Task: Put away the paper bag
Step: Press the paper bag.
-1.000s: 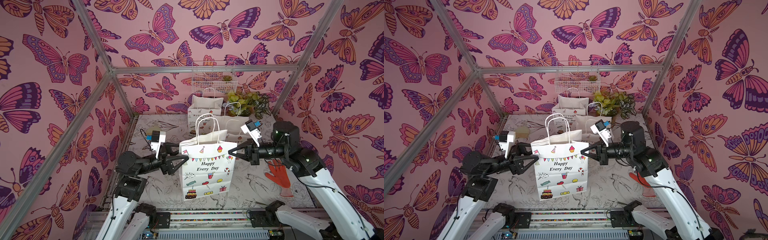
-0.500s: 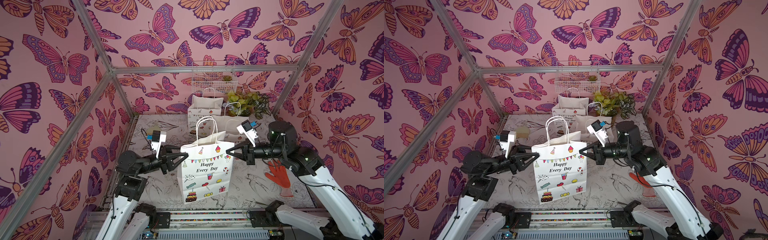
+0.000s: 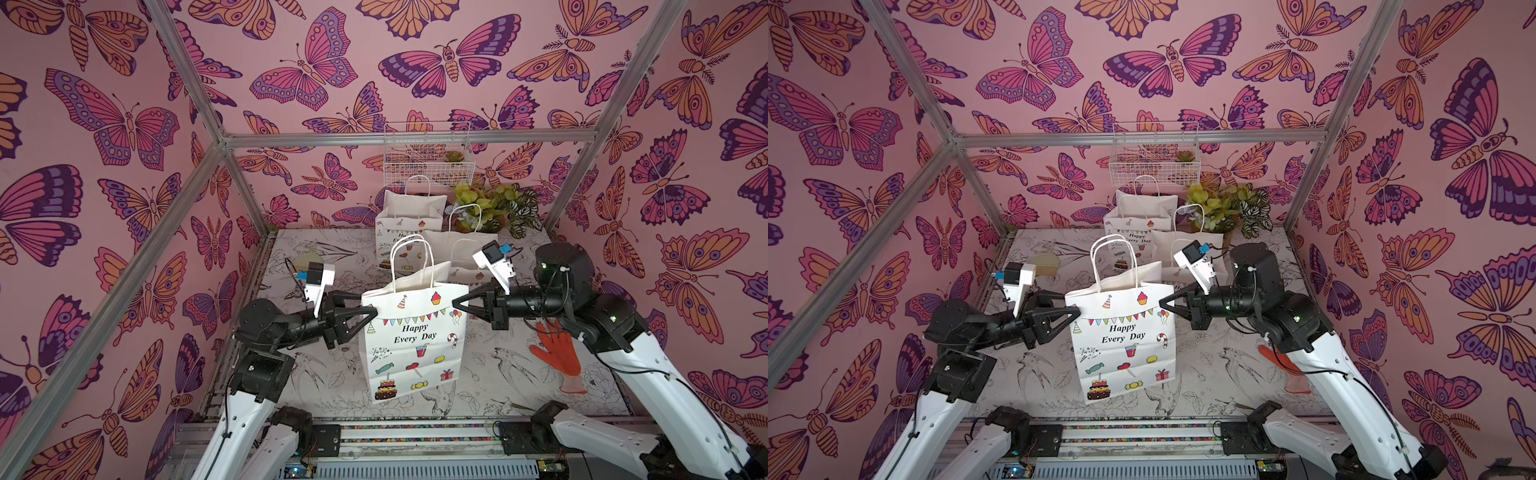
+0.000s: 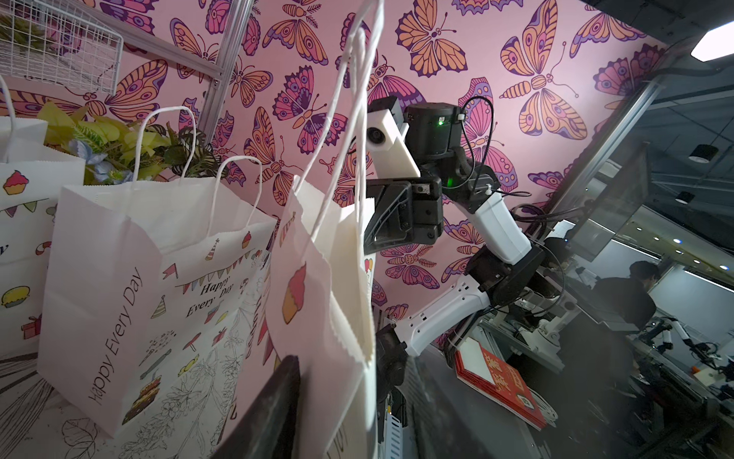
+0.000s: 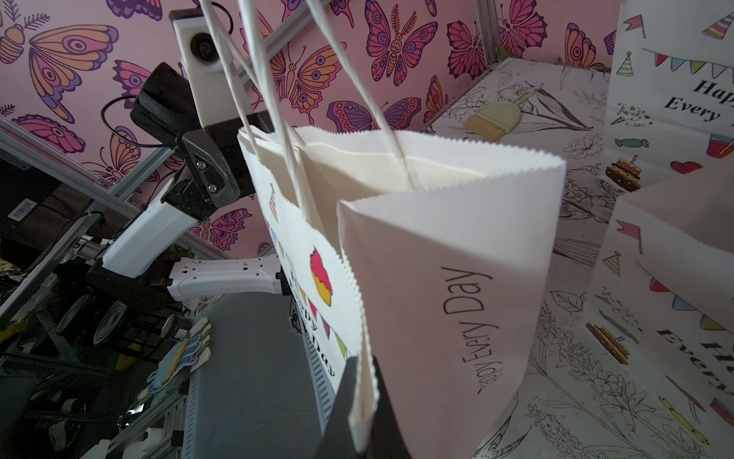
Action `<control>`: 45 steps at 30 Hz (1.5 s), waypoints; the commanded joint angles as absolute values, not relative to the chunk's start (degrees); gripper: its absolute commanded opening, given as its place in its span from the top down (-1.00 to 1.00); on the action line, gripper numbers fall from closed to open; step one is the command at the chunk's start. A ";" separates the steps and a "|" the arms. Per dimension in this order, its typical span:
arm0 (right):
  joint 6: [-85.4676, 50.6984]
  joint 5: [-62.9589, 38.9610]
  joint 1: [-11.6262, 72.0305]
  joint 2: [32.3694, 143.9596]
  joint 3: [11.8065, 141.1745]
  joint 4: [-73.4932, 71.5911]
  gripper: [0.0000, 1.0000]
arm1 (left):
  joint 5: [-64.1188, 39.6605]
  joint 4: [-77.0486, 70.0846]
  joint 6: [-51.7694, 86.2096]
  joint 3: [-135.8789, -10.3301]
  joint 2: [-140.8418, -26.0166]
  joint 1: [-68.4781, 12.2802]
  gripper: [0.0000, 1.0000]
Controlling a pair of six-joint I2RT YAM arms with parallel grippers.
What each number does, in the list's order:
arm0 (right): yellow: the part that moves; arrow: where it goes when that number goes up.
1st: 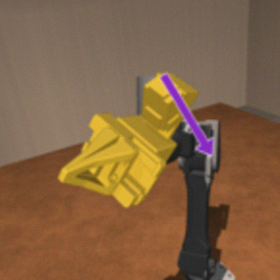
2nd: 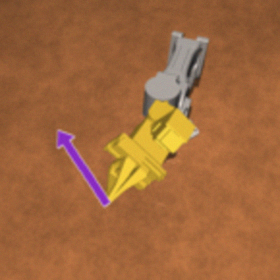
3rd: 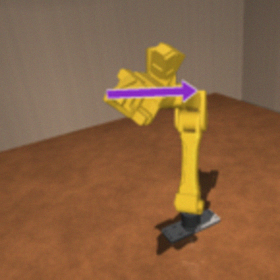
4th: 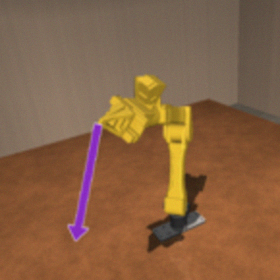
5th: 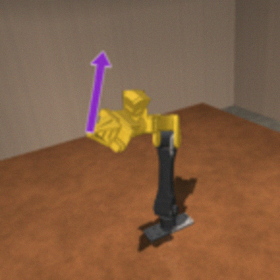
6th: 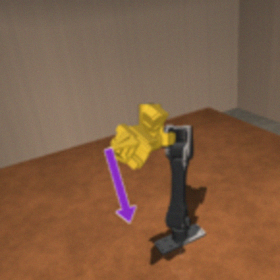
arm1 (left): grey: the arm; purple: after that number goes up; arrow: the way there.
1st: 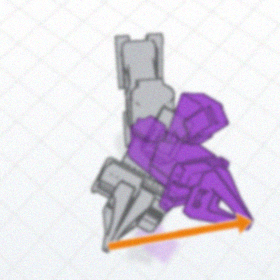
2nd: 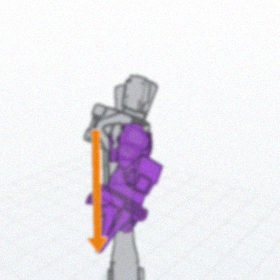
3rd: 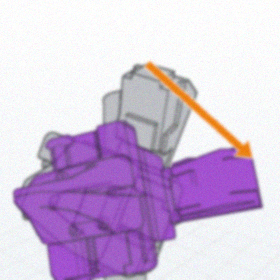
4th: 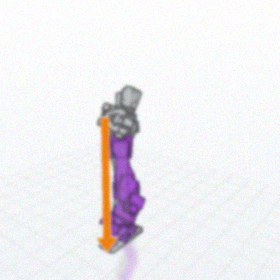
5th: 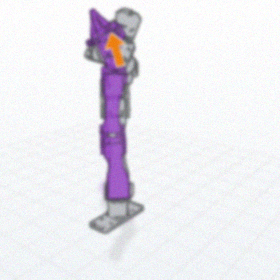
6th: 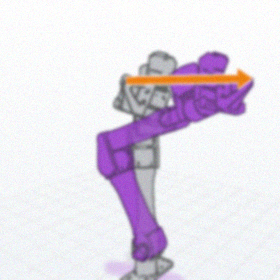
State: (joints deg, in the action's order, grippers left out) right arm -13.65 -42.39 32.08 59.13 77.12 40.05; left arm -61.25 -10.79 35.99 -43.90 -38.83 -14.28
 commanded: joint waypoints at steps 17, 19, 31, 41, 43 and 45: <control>-14.66 -38.62 33.49 58.51 79.45 38.91 1.00 | -59.35 -4.16 31.40 -45.09 -39.36 -14.64 0.70; -15.00 -38.67 33.86 58.53 79.39 38.39 1.00 | -58.92 -3.03 30.79 -45.09 -39.62 -14.60 0.83; -15.04 -32.47 34.01 54.32 80.48 36.81 -0.56 | -71.62 -6.65 32.47 -49.38 -48.40 -11.88 1.00; -14.81 -22.00 33.67 52.58 90.61 37.55 -0.98 | -88.53 -19.51 47.25 -63.25 -62.17 -8.29 1.00; -13.83 -20.43 33.69 47.95 84.82 35.93 -0.98 | -91.96 -19.51 49.57 -65.57 -63.56 -8.28 1.00; -11.68 -19.16 33.75 45.10 80.68 37.05 -0.98 | -93.76 -19.35 51.54 -67.45 -63.60 -8.26 1.00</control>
